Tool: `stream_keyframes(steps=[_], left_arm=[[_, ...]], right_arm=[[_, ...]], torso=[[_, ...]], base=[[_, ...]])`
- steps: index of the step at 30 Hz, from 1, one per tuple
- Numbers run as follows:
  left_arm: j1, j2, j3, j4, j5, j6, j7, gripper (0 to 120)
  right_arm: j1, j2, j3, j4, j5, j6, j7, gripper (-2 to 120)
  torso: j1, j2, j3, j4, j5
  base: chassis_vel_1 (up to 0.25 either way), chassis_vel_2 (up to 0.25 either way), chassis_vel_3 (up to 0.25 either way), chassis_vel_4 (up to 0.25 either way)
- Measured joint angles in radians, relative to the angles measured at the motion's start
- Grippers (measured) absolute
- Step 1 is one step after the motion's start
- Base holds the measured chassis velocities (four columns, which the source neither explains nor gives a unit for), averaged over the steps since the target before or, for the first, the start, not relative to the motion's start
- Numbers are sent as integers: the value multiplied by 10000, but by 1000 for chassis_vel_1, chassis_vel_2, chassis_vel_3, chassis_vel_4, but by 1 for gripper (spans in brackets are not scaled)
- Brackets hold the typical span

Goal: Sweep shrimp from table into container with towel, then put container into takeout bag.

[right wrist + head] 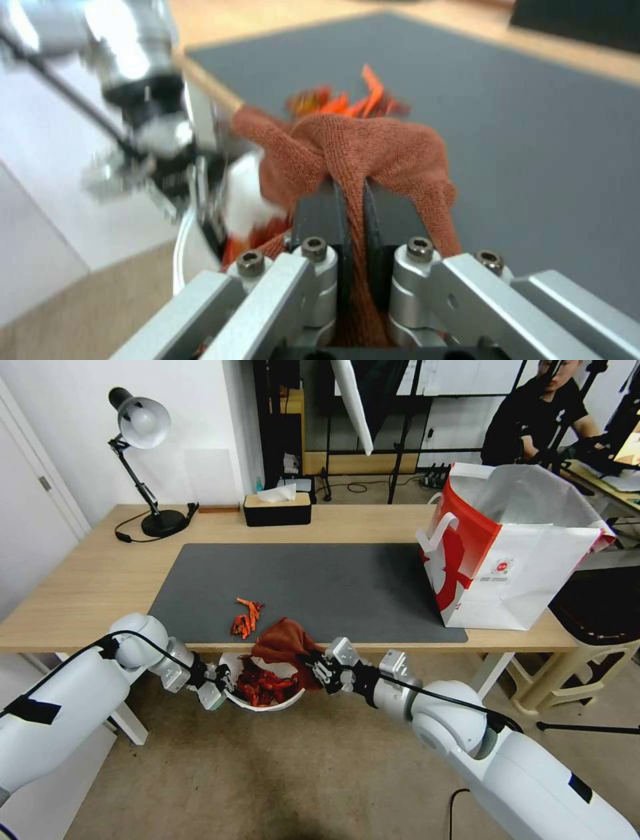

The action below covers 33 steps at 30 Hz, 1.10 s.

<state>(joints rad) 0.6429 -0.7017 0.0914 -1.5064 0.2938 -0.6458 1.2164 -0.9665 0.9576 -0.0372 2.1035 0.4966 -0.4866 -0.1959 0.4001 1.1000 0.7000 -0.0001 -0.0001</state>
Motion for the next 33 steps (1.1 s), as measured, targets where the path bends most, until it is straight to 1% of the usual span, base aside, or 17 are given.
stream_keyframes(steps=[1,4,10,11,12,13,14,15,16,19,21,23,24,25,28,32,33], left_arm=[[0,0,0,0,0,0,0,0],[49,11,-44,-7,3,-5,-1,0],[147,34,-117,-7,6,-22,1,0],[235,67,-184,-7,7,-37,2,0],[235,67,-184,-7,7,-37,2,0],[339,112,-279,-7,12,-59,4,0],[386,132,-322,-14,12,-65,6,0],[445,156,-371,-22,14,-68,7,0],[445,156,-371,-22,14,-68,7,0],[569,192,-486,-45,20,-77,14,0],[581,194,-499,-48,20,-78,15,0],[594,262,-525,-57,8,-87,31,0],[594,289,-541,-57,5,-88,37,0],[594,289,-541,-57,5,-88,37,0],[609,343,-593,-55,-6,-92,41,0],[701,393,-708,-33,-24,-118,43,0],[701,393,-708,-33,-24,-118,43,0]], right_arm=[[0,0,0,0,0,0,0,2],[615,182,178,-188,657,483,152,2],[1390,492,126,-690,1150,935,490,2],[1981,760,-23,-1216,1444,1244,670,2],[1981,760,-23,-1216,1444,1244,670,2],[2592,1095,-237,-1922,1672,1506,870,2],[2878,1269,-401,-2335,1758,1556,1049,2],[3167,1478,-620,-2789,1831,1562,1232,2],[3167,1478,-620,-2789,1831,1562,1232,2],[4088,2279,-1397,-4722,1808,1531,1601,2],[4208,2414,-1488,-4975,1792,1493,1630,2],[4817,3035,-1955,-6128,1556,1181,1683,2],[4973,3165,-2080,-6395,1440,1006,1682,2],[4973,3165,-2080,-6395,1440,1006,1682,2],[5341,3349,-2344,-6997,1245,703,1411,2],[5603,3340,-2580,-7454,1021,600,343,2],[5603,3340,-2580,-7454,1021,600,343,2]], torso=[[0,0,0,0,0],[0,0,0,-2,0],[0,-1,0,3,0],[1,-1,1,1,-1],[1,-1,1,1,-1],[0,0,2,3,-2],[0,-1,2,4,0],[2,-1,2,3,0],[2,-1,2,3,0],[1,-1,2,0,-1],[2,-1,3,1,-2],[0,-1,2,4,-1],[1,-1,2,3,-2],[1,-1,2,3,-2],[1,-1,1,0,-2],[0,-1,1,1,-1],[0,-1,1,1,-1]], base=[[0,0,0,0],[0,0,0,0],[0,0,0,0],[0,0,0,0],[0,0,0,0],[0,0,0,0],[0,0,0,0],[0,0,0,0],[0,0,0,0],[0,0,0,0],[0,0,0,0],[0,0,0,0],[0,0,0,0],[0,0,0,0],[0,0,0,0],[0,0,0,0],[0,0,0,0]])
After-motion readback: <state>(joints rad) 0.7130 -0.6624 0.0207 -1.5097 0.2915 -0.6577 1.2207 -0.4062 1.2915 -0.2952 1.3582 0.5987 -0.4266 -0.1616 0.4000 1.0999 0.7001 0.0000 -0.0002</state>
